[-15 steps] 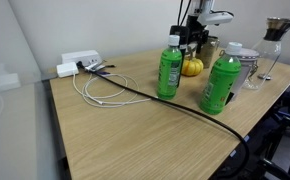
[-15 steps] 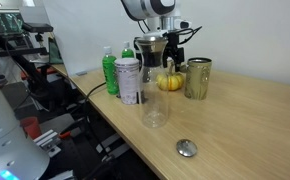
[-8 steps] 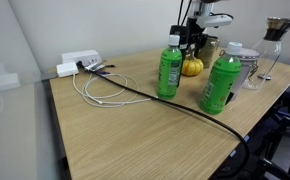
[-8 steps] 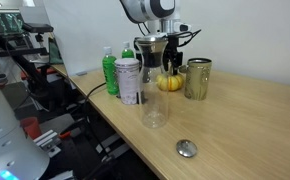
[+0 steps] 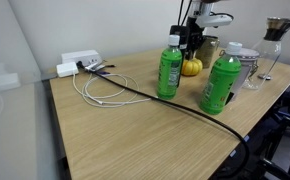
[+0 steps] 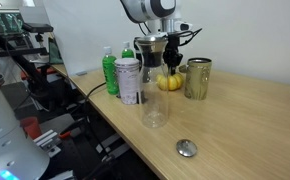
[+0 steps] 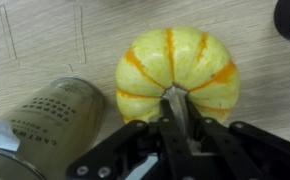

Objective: Move the pumpkin to the left

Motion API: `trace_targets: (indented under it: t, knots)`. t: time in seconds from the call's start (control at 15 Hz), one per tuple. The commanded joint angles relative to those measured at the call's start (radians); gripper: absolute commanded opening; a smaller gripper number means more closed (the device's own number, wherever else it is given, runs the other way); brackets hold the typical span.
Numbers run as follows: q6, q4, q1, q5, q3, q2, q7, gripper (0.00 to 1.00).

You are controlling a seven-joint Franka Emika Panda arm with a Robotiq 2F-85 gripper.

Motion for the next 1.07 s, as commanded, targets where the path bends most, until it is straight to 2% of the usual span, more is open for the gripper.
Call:
trace_targets:
  t: [0.0, 0.07, 0.13, 0.47, 0.6, 1.0]
  knots:
    - [0.017, -0.021, 0.014, -0.002, -0.021, -0.013, 0.016, 0.14]
    - [0.017, -0.022, 0.015, -0.006, -0.023, -0.014, 0.021, 0.15]
    - [0.017, -0.022, 0.017, -0.011, -0.025, -0.015, 0.026, 0.04]
    - [-0.005, -0.032, 0.021, -0.011, -0.02, -0.045, 0.023, 0.04]
    - [-0.022, -0.038, 0.034, -0.051, -0.03, -0.066, 0.038, 0.04]
    - [-0.166, -0.037, 0.041, -0.085, -0.012, -0.179, 0.037, 0.04]
